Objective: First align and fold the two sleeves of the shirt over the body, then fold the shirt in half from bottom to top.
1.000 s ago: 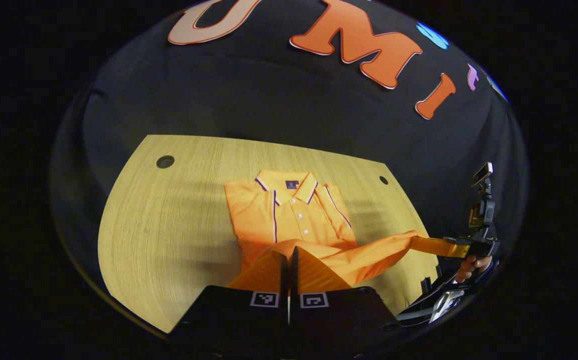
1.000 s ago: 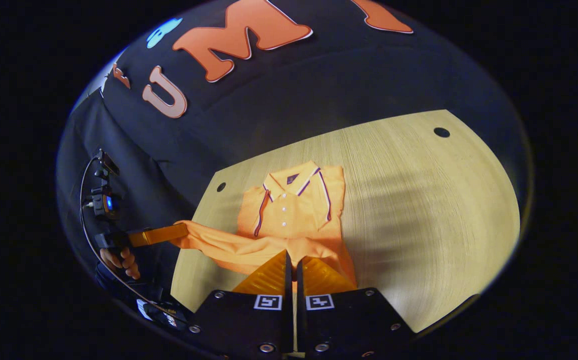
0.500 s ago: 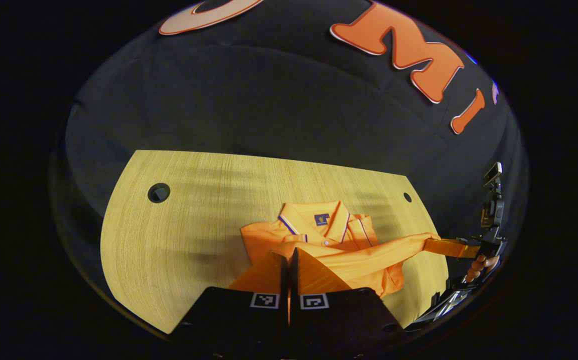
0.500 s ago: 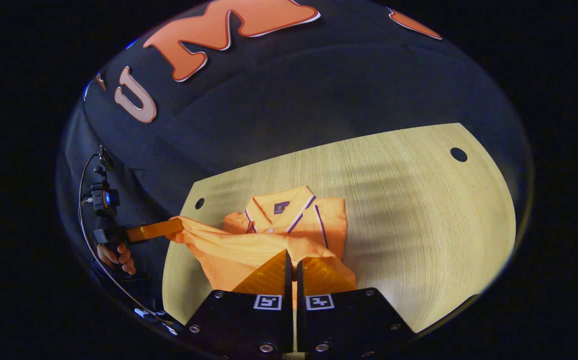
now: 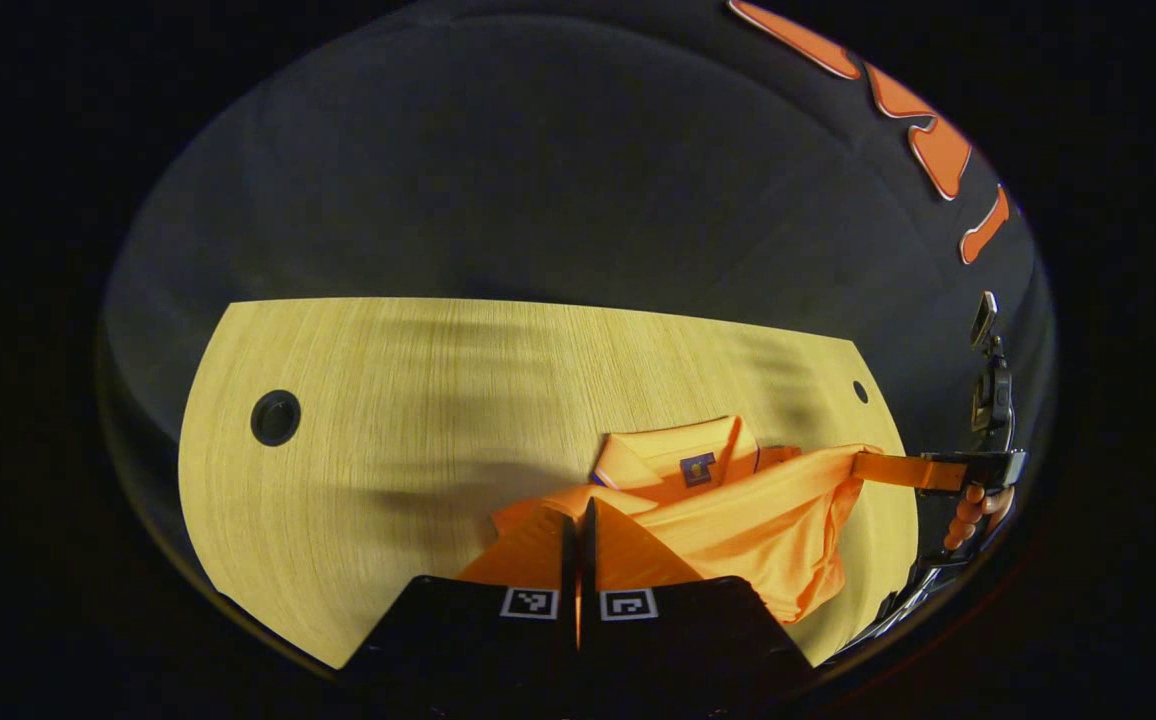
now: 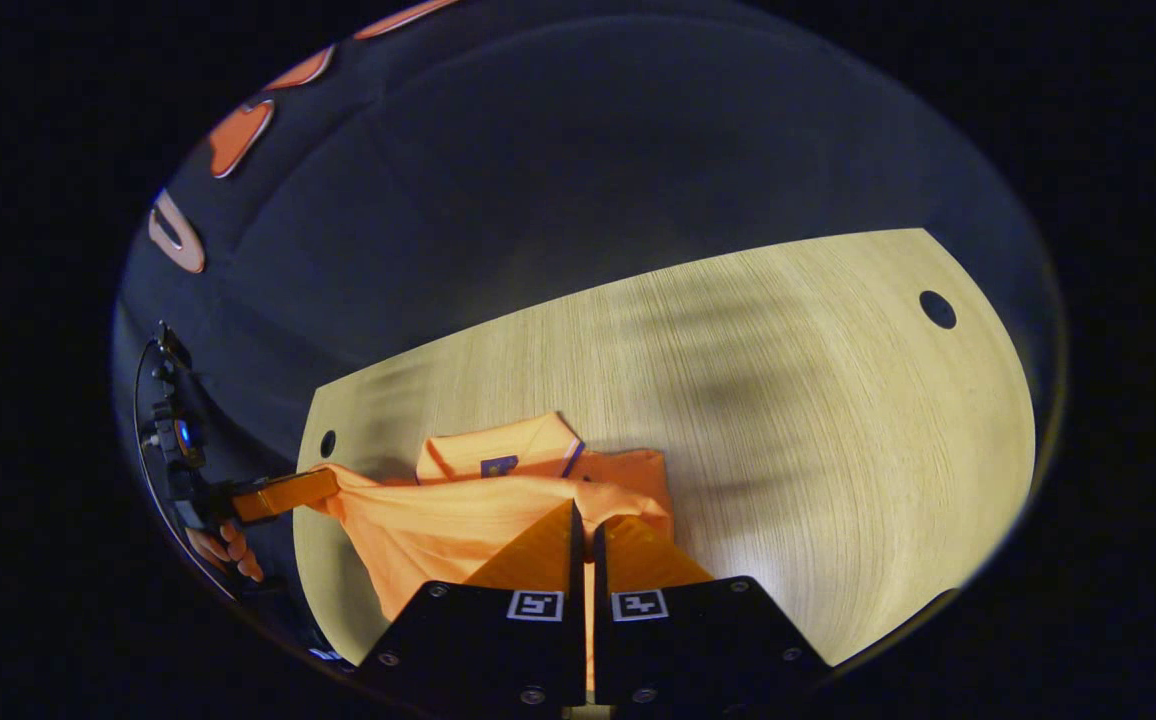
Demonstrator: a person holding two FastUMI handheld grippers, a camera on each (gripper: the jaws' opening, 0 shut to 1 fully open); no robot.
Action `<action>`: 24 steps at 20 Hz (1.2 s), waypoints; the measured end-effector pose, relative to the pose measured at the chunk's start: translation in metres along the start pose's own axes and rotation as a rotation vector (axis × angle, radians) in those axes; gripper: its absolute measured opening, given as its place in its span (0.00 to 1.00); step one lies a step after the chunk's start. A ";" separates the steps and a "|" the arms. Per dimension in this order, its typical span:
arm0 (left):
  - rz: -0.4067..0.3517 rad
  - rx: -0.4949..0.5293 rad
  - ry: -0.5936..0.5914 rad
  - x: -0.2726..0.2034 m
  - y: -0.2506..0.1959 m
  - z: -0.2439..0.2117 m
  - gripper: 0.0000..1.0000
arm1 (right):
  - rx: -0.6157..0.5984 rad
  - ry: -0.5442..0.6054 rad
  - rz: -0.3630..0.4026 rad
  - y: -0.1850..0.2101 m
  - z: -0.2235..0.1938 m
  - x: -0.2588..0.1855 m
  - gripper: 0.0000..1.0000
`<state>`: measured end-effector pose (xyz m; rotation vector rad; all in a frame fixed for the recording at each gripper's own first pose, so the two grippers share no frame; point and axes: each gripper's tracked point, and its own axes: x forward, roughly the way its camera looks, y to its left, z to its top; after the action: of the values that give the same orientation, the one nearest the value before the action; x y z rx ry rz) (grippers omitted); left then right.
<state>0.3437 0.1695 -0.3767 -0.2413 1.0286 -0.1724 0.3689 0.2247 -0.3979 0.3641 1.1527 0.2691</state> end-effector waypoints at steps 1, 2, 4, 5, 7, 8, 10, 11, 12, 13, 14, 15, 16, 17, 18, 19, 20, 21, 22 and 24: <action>0.005 -0.003 -0.004 0.003 0.001 0.004 0.01 | 0.032 0.001 0.000 -0.002 0.006 0.005 0.04; 0.027 0.000 -0.017 0.004 0.006 0.008 0.01 | 0.075 -0.002 -0.001 -0.006 0.010 0.004 0.04; 0.056 0.015 -0.044 0.002 0.015 0.015 0.06 | 0.143 -0.010 0.013 -0.008 0.022 0.004 0.05; 0.078 0.009 -0.054 -0.002 0.018 0.019 0.25 | 0.155 -0.030 0.002 -0.011 0.030 0.004 0.20; 0.093 -0.014 -0.099 -0.016 0.020 0.023 0.63 | 0.139 -0.100 -0.010 -0.015 0.041 -0.003 0.27; 0.116 -0.011 -0.122 -0.025 0.023 0.028 0.72 | 0.118 -0.135 -0.014 -0.018 0.045 -0.015 0.42; 0.153 0.029 -0.175 -0.052 0.019 0.036 1.00 | 0.067 -0.220 -0.018 -0.019 0.059 -0.039 0.54; 0.163 0.048 -0.205 -0.064 0.014 0.041 0.99 | 0.038 -0.262 -0.020 -0.017 0.064 -0.053 0.62; 0.173 0.062 -0.234 -0.073 0.006 0.042 0.99 | 0.006 -0.299 -0.022 -0.015 0.065 -0.067 0.66; 0.174 0.073 -0.261 -0.084 -0.003 0.043 0.99 | -0.025 -0.335 -0.024 -0.011 0.066 -0.081 0.75; 0.176 0.079 -0.288 -0.099 -0.011 0.044 0.99 | -0.056 -0.361 -0.024 -0.006 0.064 -0.097 0.80; 0.173 0.085 -0.317 -0.116 -0.021 0.045 0.99 | -0.085 -0.372 -0.015 -0.001 0.058 -0.111 0.86; 0.172 0.092 -0.346 -0.137 -0.032 0.047 0.99 | -0.117 -0.389 -0.013 0.004 0.053 -0.122 0.89; 0.169 0.100 -0.373 -0.155 -0.042 0.046 0.99 | -0.148 -0.413 -0.013 0.006 0.050 -0.135 0.92; 0.165 0.111 -0.401 -0.171 -0.051 0.044 0.99 | -0.174 -0.447 -0.024 0.009 0.049 -0.149 0.94; 0.166 0.118 -0.427 -0.189 -0.061 0.038 0.99 | -0.194 -0.483 -0.034 0.011 0.048 -0.162 0.94; 0.162 0.125 -0.454 -0.205 -0.071 0.032 0.99 | -0.209 -0.515 -0.038 0.012 0.045 -0.179 0.95; 0.158 0.131 -0.478 -0.222 -0.080 0.026 0.99 | -0.220 -0.542 -0.039 0.014 0.043 -0.195 0.95; 0.164 0.137 -0.497 -0.236 -0.086 0.021 0.99 | -0.232 -0.565 -0.035 0.013 0.039 -0.210 0.95; 0.176 0.158 -0.546 -0.264 -0.094 0.008 0.99 | -0.253 -0.626 -0.032 0.013 0.036 -0.238 0.95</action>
<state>0.2143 0.1470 -0.1284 -0.0461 0.4864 -0.0228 0.3104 0.1387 -0.1800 0.1830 0.5007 0.2454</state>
